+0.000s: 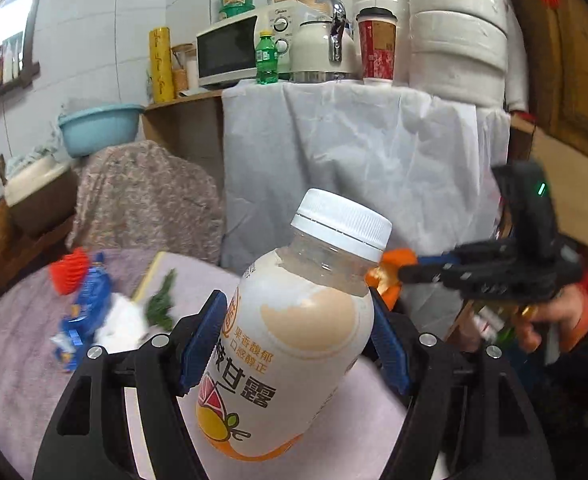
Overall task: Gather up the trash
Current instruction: 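Carry peel and bottle to the bin and open both tools to drop them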
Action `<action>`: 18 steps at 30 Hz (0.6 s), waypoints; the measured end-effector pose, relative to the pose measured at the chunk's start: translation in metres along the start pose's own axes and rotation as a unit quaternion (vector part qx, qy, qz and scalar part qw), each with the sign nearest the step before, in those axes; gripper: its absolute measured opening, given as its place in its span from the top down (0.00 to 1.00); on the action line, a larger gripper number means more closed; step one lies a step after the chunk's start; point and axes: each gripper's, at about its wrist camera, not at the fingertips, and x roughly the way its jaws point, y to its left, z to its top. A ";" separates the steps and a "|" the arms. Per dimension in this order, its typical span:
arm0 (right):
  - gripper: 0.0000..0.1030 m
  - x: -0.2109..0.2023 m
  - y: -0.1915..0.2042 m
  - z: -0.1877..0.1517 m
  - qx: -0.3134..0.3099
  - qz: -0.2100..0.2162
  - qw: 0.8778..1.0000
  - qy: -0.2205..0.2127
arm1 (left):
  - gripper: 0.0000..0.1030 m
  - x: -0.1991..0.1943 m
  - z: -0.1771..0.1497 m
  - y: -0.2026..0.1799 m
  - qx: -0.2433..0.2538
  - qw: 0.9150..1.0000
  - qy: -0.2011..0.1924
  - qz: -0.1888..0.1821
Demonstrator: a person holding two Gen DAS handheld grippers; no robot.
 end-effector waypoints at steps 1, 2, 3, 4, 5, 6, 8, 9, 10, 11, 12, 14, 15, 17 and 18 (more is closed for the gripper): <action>0.82 0.004 -0.010 -0.001 0.004 -0.018 1.000 0.005 | 0.33 0.007 0.004 -0.010 -0.011 1.000 0.000 -0.004; 0.82 0.009 -0.022 -0.003 0.010 -0.036 0.999 0.011 | 0.33 0.018 0.010 -0.016 -0.018 1.000 0.003 -0.005; 0.82 0.019 -0.036 -0.005 0.016 -0.053 0.998 0.021 | 0.33 0.030 0.015 -0.022 -0.025 1.000 0.008 -0.006; 0.82 0.028 -0.044 -0.007 0.021 -0.063 0.997 0.030 | 0.33 0.040 0.019 -0.030 -0.033 0.999 0.014 -0.008; 0.82 0.040 -0.055 -0.011 0.029 -0.075 0.996 0.041 | 0.33 0.051 0.022 -0.034 -0.042 0.999 0.020 -0.011; 0.82 0.050 -0.061 -0.015 0.034 -0.083 0.995 0.050 | 0.33 0.062 0.025 -0.036 -0.054 0.998 0.026 -0.016; 0.82 0.078 -0.075 -0.023 0.038 -0.098 0.991 0.077 | 0.33 0.085 0.030 -0.042 -0.081 0.996 0.038 -0.025; 0.82 0.092 -0.082 -0.028 0.044 -0.102 0.990 0.090 | 0.33 0.096 0.032 -0.045 -0.086 0.995 0.043 -0.022; 0.82 0.103 -0.086 -0.033 0.046 -0.104 0.989 0.099 | 0.33 0.105 0.033 -0.048 -0.089 0.995 0.047 -0.019; 0.82 0.113 -0.090 -0.035 0.050 -0.104 0.988 0.107 | 0.33 0.114 0.033 -0.051 -0.091 0.994 0.053 -0.020; 0.82 0.123 -0.091 -0.038 0.053 -0.103 0.987 0.115 | 0.33 0.121 0.032 -0.051 -0.094 0.994 0.058 -0.019; 0.82 0.142 -0.095 -0.044 0.050 -0.107 0.985 0.129 | 0.33 0.143 0.030 -0.054 -0.107 0.992 0.073 -0.014; 0.82 0.150 -0.095 -0.047 0.047 -0.110 0.984 0.133 | 0.33 0.152 0.028 -0.055 -0.116 0.990 0.081 -0.013; 0.82 0.163 -0.097 -0.054 0.043 -0.114 0.983 0.136 | 0.33 0.173 0.023 -0.055 -0.134 0.986 0.100 -0.006; 0.82 0.167 -0.098 -0.057 0.044 -0.112 0.983 0.136 | 0.33 0.184 0.020 -0.056 -0.142 0.984 0.111 0.002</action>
